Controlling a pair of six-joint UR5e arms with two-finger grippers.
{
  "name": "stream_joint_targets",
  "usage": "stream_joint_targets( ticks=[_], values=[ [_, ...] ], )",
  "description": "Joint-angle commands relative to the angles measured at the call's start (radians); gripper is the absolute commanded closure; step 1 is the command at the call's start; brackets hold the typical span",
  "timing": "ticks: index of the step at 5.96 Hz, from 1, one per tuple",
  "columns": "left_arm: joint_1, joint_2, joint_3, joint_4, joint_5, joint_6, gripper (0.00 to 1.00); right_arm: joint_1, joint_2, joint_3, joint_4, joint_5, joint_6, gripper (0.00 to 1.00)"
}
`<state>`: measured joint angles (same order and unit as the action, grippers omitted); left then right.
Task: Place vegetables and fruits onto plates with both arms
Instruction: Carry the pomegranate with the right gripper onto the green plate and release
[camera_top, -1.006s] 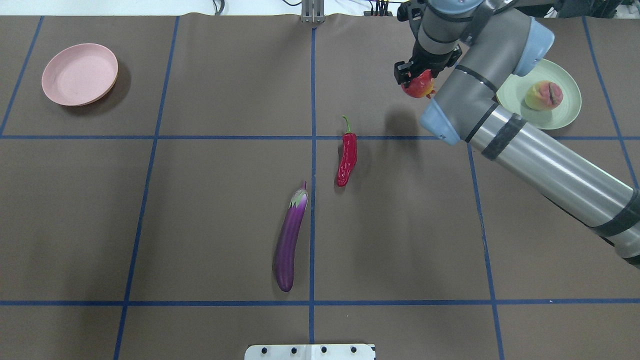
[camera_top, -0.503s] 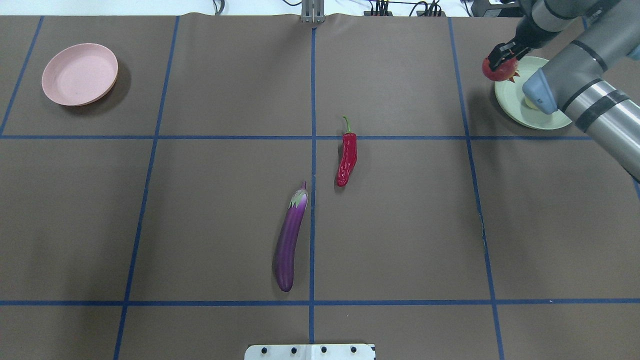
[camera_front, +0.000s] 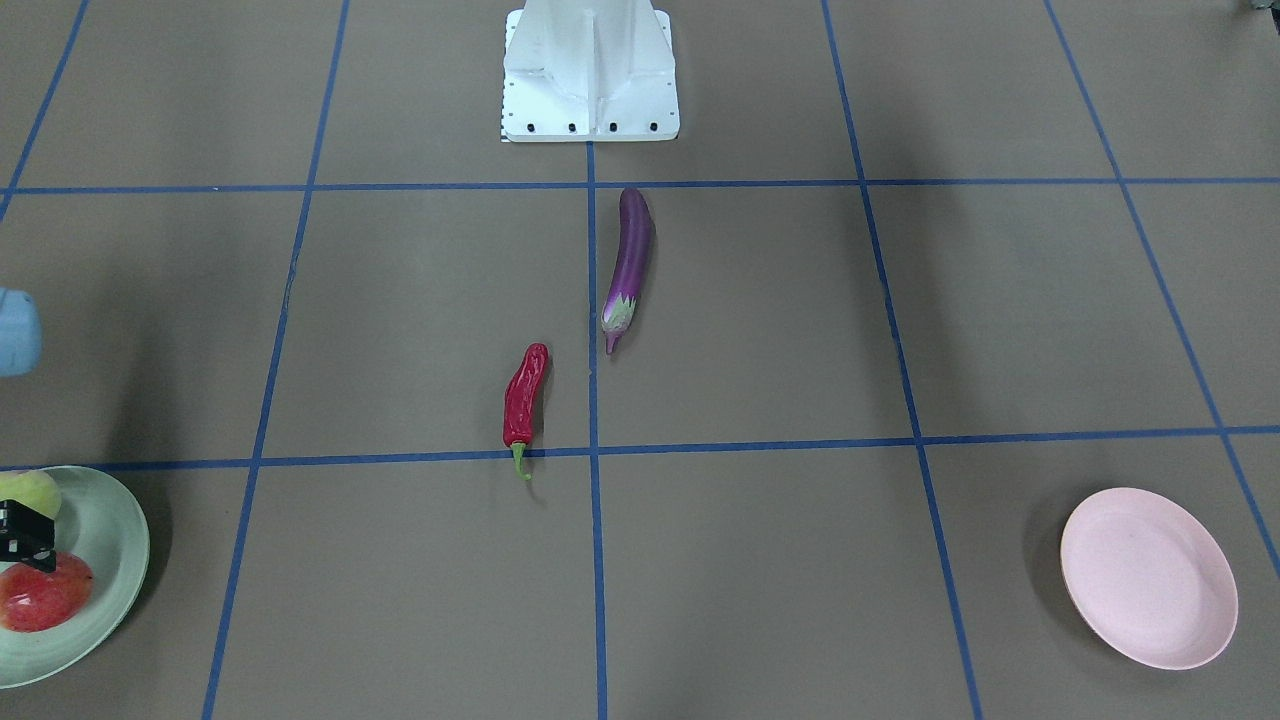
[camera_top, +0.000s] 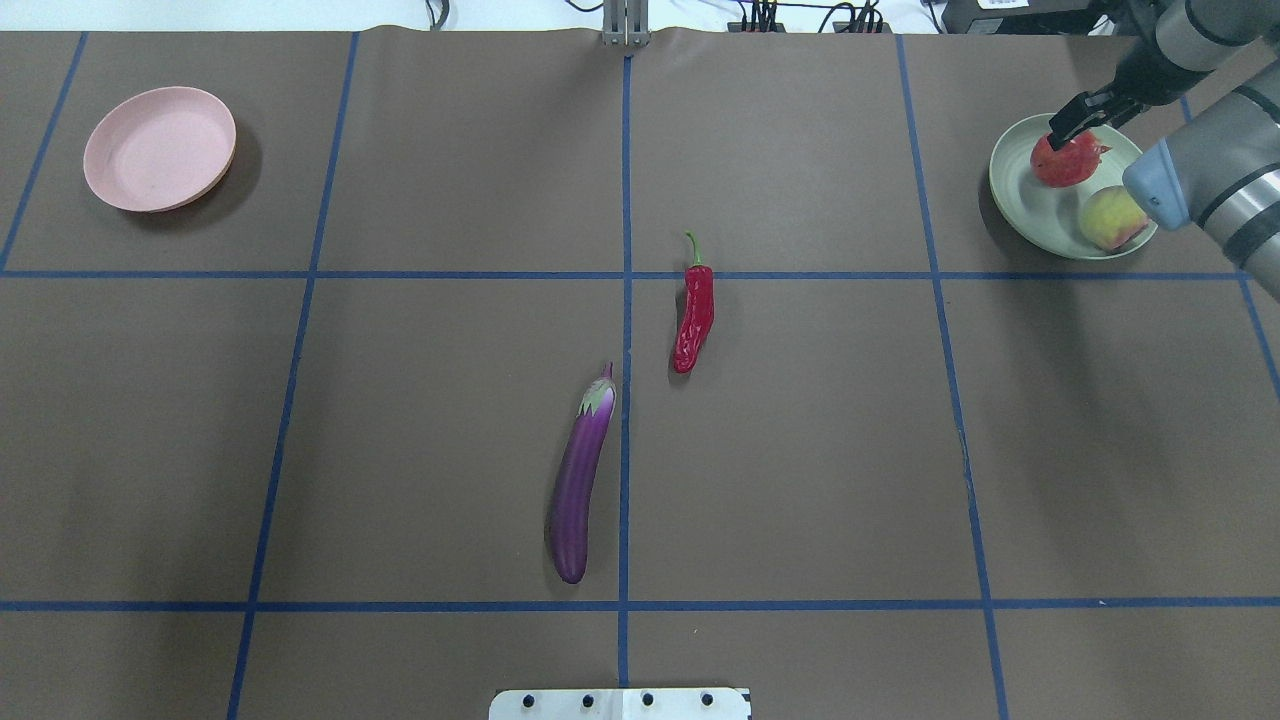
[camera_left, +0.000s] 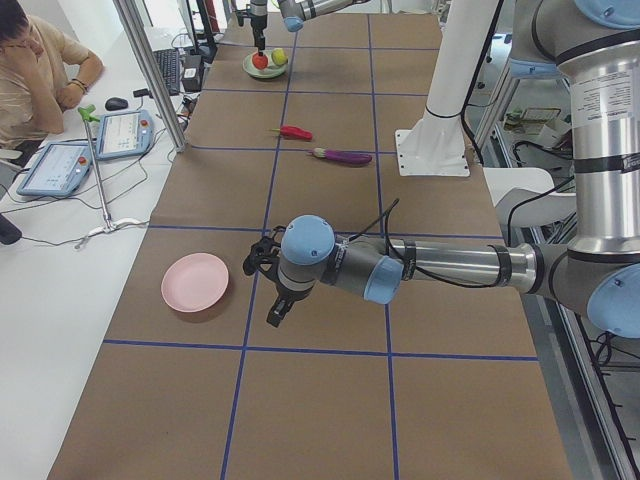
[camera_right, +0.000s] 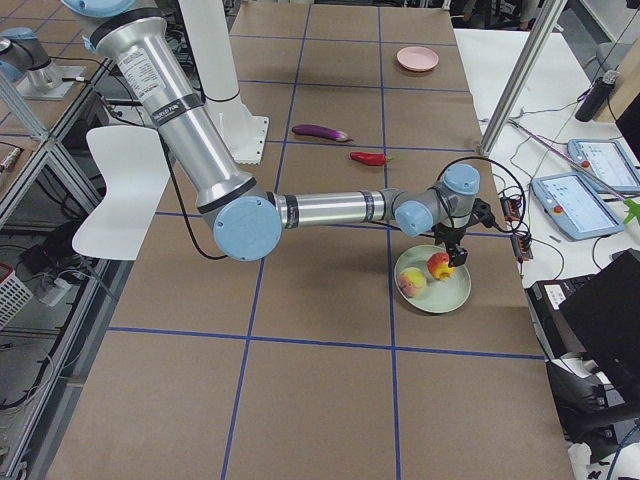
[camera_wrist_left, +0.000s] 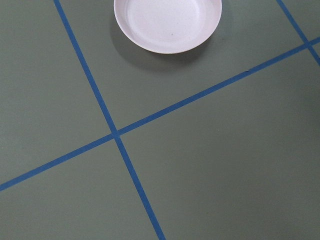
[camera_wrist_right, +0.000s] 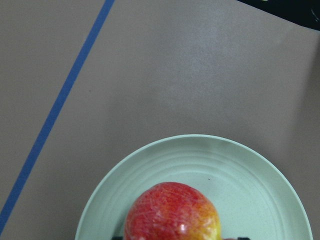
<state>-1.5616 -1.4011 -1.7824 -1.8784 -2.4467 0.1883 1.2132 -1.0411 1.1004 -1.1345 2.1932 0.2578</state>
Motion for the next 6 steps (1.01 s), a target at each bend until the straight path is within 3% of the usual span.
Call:
stream_joint_targets(
  ticks=[1,2,3,4,5,6],
  values=[
    [0.014,-0.118,0.023,0.016,-0.002,-0.088,0.0,-0.003,-0.004,0.007,0.002,0.023,0.058,0.01],
    [0.065,-0.16,0.018,0.004,-0.032,-0.394,0.0,-0.003,-0.02,0.009,0.031,0.034,0.058,0.01],
    [0.168,-0.236,0.011,0.001,-0.003,-0.617,0.0,-0.001,-0.034,0.009,0.051,0.034,0.058,0.01],
    [0.251,-0.31,0.02,0.034,0.055,-0.669,0.0,-0.001,-0.036,0.013,0.052,0.034,0.058,0.01],
    [0.3,-0.329,0.009,-0.057,0.049,-0.672,0.0,0.014,-0.036,0.03,0.05,0.033,0.058,0.01],
    [0.405,-0.347,0.0,-0.143,0.052,-0.905,0.0,0.052,-0.045,0.076,0.006,0.042,0.057,0.01]
  ],
)
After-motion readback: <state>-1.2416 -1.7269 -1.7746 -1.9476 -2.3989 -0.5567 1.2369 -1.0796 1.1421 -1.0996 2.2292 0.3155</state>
